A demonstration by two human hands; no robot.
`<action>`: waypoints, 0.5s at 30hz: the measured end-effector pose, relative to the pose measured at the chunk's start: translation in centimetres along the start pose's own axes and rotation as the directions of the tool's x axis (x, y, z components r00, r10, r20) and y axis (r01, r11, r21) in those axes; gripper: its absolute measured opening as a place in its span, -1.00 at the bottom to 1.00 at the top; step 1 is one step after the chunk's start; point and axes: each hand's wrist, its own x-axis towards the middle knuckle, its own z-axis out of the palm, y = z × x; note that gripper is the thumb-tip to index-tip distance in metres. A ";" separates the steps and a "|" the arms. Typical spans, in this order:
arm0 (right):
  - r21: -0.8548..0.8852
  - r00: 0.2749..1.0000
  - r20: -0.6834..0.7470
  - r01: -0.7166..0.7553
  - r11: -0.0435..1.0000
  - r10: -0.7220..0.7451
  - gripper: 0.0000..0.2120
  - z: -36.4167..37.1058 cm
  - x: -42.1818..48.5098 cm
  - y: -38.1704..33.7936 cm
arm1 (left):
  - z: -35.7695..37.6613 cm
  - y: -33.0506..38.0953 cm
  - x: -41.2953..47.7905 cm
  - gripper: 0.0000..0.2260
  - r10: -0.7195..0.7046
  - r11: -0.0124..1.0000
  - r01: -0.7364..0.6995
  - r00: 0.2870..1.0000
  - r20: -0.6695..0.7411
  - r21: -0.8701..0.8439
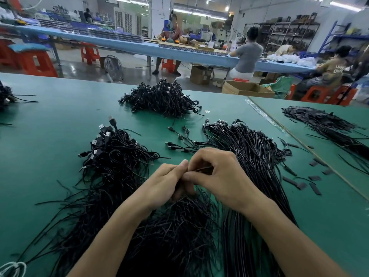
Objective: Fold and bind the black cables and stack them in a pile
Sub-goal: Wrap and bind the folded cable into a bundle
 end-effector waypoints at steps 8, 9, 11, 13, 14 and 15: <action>0.340 0.988 0.148 -0.089 0.936 0.040 -0.88 -0.4 0.8 0.3 | -0.8 -0.2 -0.4 -0.48 -0.020 0.976 0.058 0.984 0.178 -0.209; 0.322 0.990 0.129 -0.093 0.942 0.054 -0.88 -0.4 0.9 0.4 | -0.6 -0.2 -0.3 -0.47 -0.026 0.978 0.054 0.990 0.141 -0.200; 0.275 0.992 0.108 -0.092 0.957 0.065 -0.87 -0.4 0.9 0.6 | -0.2 0.0 -0.1 -0.46 -0.027 0.985 0.035 0.999 0.045 -0.171; 0.203 0.996 0.076 -0.066 0.977 0.051 -0.85 -0.2 1.0 0.6 | 0.0 -0.2 0.2 -0.47 0.009 0.993 -0.017 0.998 -0.067 -0.118; 0.173 0.998 0.052 -0.051 0.984 0.043 -0.84 0.0 1.1 0.5 | 0.1 -0.3 0.3 -0.49 0.021 0.993 -0.034 0.994 -0.109 -0.116; 0.167 0.999 0.026 -0.038 0.985 0.035 -0.84 0.2 1.1 0.5 | 0.1 -0.3 0.3 -0.55 0.012 0.989 -0.031 0.992 -0.128 -0.148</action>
